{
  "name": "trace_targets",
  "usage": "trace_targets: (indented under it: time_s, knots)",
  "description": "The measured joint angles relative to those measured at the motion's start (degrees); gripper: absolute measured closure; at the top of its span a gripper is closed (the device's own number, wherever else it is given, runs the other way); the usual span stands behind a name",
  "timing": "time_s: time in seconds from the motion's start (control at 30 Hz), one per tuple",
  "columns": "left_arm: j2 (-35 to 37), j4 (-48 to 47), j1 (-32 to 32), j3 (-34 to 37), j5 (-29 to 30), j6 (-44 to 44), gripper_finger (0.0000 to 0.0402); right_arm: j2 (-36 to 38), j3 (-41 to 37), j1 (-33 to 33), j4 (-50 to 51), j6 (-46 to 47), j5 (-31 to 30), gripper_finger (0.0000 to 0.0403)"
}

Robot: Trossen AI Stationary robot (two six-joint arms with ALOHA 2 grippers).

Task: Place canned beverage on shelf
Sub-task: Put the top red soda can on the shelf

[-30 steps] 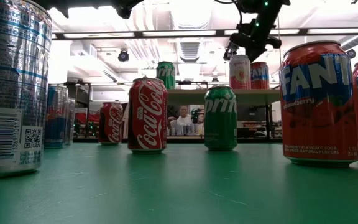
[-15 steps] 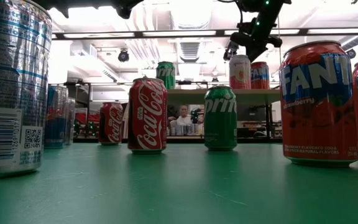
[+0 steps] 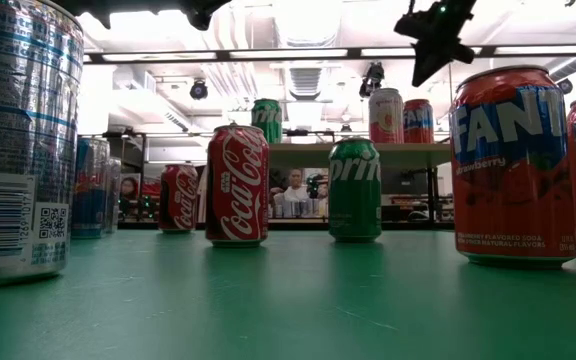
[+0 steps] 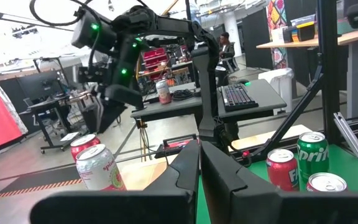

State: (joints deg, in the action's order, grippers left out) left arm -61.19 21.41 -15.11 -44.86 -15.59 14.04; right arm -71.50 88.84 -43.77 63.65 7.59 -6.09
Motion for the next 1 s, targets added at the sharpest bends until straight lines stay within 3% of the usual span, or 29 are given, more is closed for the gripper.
trace_targets:
  time_s: [0.27,1.0]
  knots:
    - [0.0,0.0,0.0,0.0,0.0,0.0,0.0402,-1.5,-0.3,0.0,3.4,1.5,-5.8,0.0392]
    - [-0.1,0.0,0.0,0.0,0.0,0.0,0.0402,-6.2,-0.5,-0.1,2.9,1.4,-9.0,0.0392]
